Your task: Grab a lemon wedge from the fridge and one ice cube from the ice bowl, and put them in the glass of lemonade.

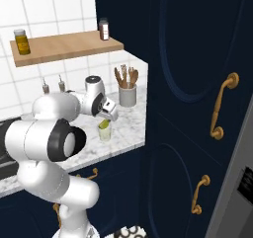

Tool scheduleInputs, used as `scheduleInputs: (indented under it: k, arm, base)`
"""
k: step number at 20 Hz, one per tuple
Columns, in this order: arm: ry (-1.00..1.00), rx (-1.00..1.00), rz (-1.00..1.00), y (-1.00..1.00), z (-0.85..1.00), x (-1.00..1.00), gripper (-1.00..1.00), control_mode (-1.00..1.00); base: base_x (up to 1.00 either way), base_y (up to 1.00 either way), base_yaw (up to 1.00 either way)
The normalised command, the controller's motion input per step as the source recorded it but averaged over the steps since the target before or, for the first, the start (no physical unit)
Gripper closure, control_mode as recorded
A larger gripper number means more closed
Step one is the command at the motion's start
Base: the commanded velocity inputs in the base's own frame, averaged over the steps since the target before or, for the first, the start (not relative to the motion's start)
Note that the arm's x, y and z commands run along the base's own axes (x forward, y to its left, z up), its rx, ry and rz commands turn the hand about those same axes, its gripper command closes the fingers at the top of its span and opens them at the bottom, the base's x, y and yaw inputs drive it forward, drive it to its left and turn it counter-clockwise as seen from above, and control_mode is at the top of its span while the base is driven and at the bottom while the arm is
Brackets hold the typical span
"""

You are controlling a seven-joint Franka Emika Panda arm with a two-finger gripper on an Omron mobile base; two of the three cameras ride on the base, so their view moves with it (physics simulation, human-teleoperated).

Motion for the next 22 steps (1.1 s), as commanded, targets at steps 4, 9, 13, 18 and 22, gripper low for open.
scheduleInputs:
  k: [4, 9, 13, 18, 22]
  arm:
    - [-0.06, 0.07, 0.00, 0.00, 0.22, -0.46, -1.00, -1.00]
    - [-0.03, 0.02, 0.00, 0.03, 0.43, -0.54, -1.00, -1.00]
    - [0.04, 0.00, 0.00, 0.29, 0.81, -0.42, -1.00, -1.00]
    - [0.00, 0.00, 0.00, 0.35, 0.91, -0.29, -1.00, -1.00]
    - [0.00, 0.03, -0.04, -0.36, 0.47, -0.71, -1.00, -1.00]
  base:
    - [0.00, 0.00, 0.00]
    - [0.00, 0.00, 0.00]
    - [0.00, 0.00, 0.00]
    - [0.00, 0.00, 0.00]
    - [0.00, 0.00, 0.00]
